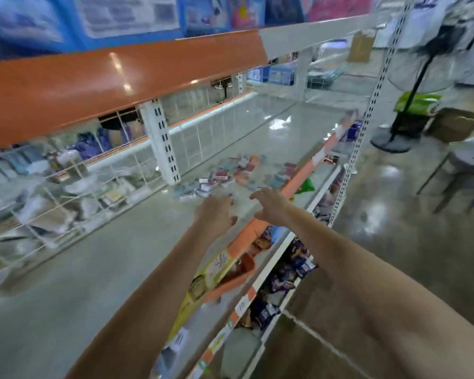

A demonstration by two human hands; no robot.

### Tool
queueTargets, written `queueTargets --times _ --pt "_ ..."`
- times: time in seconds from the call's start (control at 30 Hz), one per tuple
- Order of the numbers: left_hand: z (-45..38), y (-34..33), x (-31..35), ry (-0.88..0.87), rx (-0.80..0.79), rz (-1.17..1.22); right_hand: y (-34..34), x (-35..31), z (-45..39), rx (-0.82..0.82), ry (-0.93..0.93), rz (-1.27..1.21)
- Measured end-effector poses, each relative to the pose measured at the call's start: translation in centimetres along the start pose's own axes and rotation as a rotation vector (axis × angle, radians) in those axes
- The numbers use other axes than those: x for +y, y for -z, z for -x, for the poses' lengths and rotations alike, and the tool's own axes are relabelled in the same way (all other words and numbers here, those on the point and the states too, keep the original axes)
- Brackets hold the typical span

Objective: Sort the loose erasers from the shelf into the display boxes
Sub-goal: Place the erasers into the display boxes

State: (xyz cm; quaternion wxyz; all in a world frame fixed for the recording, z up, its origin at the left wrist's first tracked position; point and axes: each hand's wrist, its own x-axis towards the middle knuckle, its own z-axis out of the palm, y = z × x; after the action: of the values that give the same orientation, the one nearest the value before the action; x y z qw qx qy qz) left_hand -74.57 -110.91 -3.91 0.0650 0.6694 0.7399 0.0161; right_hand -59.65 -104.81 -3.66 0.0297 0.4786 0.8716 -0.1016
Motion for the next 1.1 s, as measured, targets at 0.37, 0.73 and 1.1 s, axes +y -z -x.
queueTargets --times 0.37,0.73,1.1 --pt "-10.1 -2.4 0.0 0.153 0.043 0.069 -0.1 4.7 -11.0 0.132 -0.125 -0.166" --pt "-12.3 -2.0 1.0 0.305 0.069 0.324 -0.7 7.1 -13.2 0.075 0.031 -0.457" --pt "-6.8 -1.7 0.3 0.663 0.401 0.975 0.2 5.3 -12.0 -0.152 0.514 -0.834"
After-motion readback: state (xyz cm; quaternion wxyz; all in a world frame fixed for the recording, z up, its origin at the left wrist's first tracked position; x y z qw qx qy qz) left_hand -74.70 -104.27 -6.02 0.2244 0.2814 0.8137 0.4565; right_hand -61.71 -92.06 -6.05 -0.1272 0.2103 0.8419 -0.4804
